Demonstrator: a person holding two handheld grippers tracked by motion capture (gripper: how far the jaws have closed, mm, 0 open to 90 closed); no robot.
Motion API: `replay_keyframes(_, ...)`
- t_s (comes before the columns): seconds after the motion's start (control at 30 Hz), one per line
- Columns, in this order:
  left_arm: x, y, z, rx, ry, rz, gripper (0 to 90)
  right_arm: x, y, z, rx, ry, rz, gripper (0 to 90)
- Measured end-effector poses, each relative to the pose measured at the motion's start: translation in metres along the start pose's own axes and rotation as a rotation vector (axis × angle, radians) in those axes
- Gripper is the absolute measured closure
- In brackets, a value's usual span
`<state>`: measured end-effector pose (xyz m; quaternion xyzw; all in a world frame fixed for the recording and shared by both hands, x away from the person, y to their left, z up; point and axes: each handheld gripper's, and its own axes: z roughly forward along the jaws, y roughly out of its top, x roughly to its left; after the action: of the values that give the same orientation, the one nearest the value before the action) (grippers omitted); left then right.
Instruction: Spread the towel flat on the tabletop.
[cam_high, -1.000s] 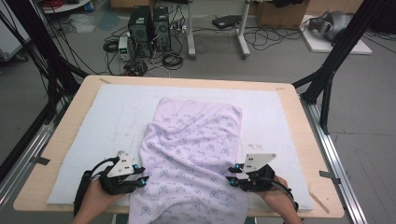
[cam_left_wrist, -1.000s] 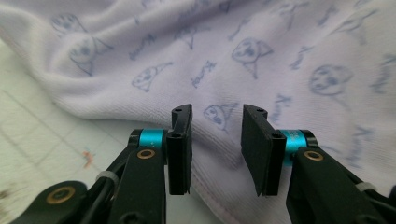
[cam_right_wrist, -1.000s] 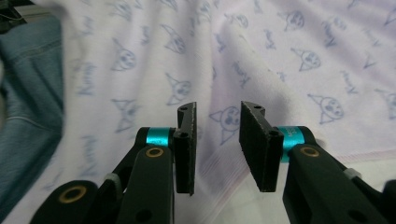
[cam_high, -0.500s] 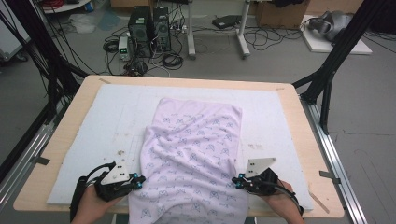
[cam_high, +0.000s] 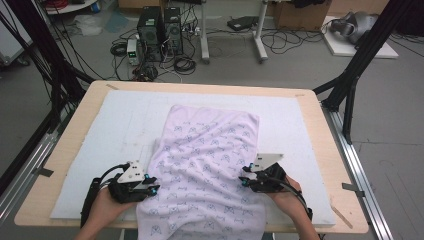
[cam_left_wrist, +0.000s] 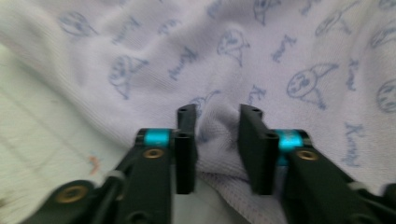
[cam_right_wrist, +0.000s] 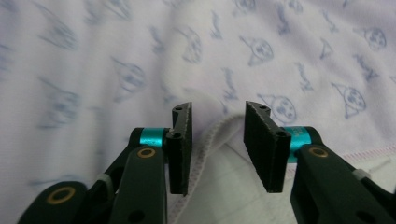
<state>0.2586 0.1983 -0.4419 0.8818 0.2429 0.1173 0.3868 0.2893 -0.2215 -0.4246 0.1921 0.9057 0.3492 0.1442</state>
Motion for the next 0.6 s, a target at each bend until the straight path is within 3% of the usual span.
replay_keyframes(0.03, -0.001, 0.0, 0.001, -0.011, -0.007, 0.001, 74.9, -0.001, 0.0, 0.004, 0.021, -0.011, -0.008, 68.8)
replay_keyframes(0.1, -0.003, 0.001, 0.001, -0.007, -0.005, 0.01, 85.5, -0.005, -0.003, 0.008, 0.049, 0.023, 0.01, 85.2)
replay_keyframes(0.13, -0.003, 0.001, 0.0, -0.007, -0.004, 0.018, 86.1, -0.005, -0.005, 0.008, 0.063, 0.039, 0.021, 86.8)
replay_keyframes(0.27, -0.007, -0.002, -0.004, -0.01, 0.005, 0.019, 87.2, -0.002, -0.012, -0.006, 0.074, 0.055, 0.005, 87.8)
replay_keyframes(0.43, -0.017, -0.006, -0.019, -0.021, -0.008, 0.024, 87.4, 0.003, -0.03, -0.034, 0.085, 0.064, 0.029, 87.9)
replay_keyframes(0.53, -0.022, -0.005, -0.029, -0.043, -0.019, 0.033, 85.6, 0.006, -0.032, -0.052, 0.047, 0.076, 0.04, 83.5)
replay_keyframes(0.6, -0.02, 0.0, -0.033, -0.046, -0.007, 0.038, 75.9, 0.004, -0.027, -0.06, 0.002, 0.069, 0.048, 74.4)
